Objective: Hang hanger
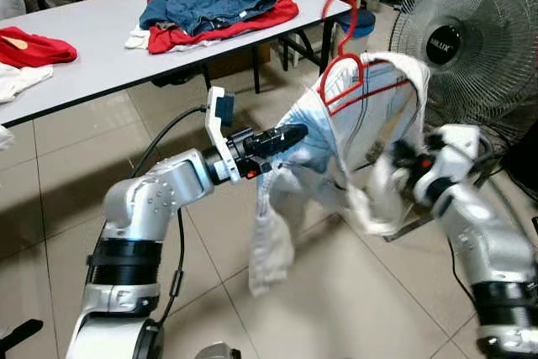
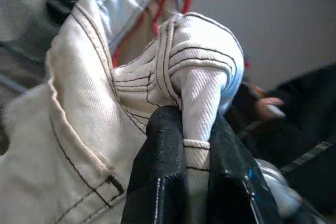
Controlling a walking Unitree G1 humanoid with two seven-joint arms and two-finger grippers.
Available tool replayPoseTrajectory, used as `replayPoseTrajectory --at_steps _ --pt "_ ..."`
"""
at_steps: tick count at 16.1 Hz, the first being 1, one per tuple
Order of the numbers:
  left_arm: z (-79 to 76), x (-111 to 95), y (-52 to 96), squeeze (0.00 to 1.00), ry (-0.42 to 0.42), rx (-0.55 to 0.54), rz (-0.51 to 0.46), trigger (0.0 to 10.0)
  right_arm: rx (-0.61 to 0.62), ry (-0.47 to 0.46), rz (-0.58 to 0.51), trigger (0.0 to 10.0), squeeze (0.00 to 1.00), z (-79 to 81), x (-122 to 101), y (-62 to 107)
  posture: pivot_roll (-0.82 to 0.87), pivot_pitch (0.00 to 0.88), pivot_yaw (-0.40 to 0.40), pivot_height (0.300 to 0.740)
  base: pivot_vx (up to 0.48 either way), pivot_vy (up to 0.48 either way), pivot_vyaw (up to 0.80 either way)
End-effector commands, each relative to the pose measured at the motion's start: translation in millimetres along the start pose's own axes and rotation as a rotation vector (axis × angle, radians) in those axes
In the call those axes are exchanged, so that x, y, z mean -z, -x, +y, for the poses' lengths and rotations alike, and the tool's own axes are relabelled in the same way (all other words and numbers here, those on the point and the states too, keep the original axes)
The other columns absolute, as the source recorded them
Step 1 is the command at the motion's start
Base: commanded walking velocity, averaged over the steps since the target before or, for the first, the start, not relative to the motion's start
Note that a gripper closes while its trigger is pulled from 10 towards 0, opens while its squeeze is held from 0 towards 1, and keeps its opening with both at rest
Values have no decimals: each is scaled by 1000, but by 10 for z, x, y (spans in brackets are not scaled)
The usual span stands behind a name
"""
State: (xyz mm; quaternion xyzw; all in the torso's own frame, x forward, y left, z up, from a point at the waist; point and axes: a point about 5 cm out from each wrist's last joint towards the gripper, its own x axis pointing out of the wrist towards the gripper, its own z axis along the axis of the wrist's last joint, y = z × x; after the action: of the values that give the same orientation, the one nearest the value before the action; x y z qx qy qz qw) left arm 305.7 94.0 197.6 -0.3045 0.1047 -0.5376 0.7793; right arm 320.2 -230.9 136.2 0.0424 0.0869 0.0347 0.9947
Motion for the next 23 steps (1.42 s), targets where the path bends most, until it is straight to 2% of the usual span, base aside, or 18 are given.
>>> replayPoseTrajectory --at_steps 1,3,4,7,8,9,10,11,12,14,16,19,21,23 --pt "-278 -195 -35 0 -45 190 -92 0 16 26 1 0 0 -52 -7 -23 -135 0 62 740 0 0 0" --pt "-310 -216 -59 0 -35 209 -127 0 -14 41 10 0 0 3 7 -37 -135 0 61 740 0 0 0" --pt "-354 -224 -82 0 -20 247 -148 0 -72 80 31 0 0 109 67 -41 -133 0 60 740 0 0 0" --pt "-356 -216 -81 0 -29 239 -136 0 -112 120 46 0 0 183 127 -46 -130 0 57 740 0 0 0" --pt "-328 -215 -70 0 -33 211 -130 0 -107 143 38 3176 0 168 109 -42 -130 0 57 740 0 0 0" --pt "-284 -213 -47 0 -44 174 -114 0 -131 162 17 10000 0 160 65 -27 -131 0 58 740 0 0 0" --pt "-223 -186 -8 0 -73 133 -75 0 -178 175 -7 10000 1000 153 11 6 -131 0 58 740 0 0 0" --pt "-192 -172 9 0 -95 111 -58 0 -200 184 -16 10000 1000 146 -11 23 -131 0 58 740 0 0 0" --pt "-102 -171 39 0 -171 50 -44 0 -244 223 -39 10000 1000 112 -85 91 -131 0 58 740 0 0 0" --pt "-7 -217 78 0 -261 -8 -51 0 -308 282 -76 10000 1000 50 -229 227 -131 0 58 740 0 0 0" --pt "30 -250 93 0 -279 -26 -65 0 -347 309 -99 10000 1000 -2 -325 329 -138 0 61 740 0 0 0" --pt "66 -280 115 0 -345 -16 -61 0 -495 382 -80 10000 1000 -10 -409 560 -140 0 64 740 0 0 0" --pt "93 -278 132 0 -431 13 -15 0 -561 412 -73 10000 1000 -75 -527 718 -144 0 67 740 0 0 0" --pt "98 -261 153 0 -471 54 37 0 -576 424 -135 10000 1000 -143 -766 790 -147 0 67 740 0 0 0"
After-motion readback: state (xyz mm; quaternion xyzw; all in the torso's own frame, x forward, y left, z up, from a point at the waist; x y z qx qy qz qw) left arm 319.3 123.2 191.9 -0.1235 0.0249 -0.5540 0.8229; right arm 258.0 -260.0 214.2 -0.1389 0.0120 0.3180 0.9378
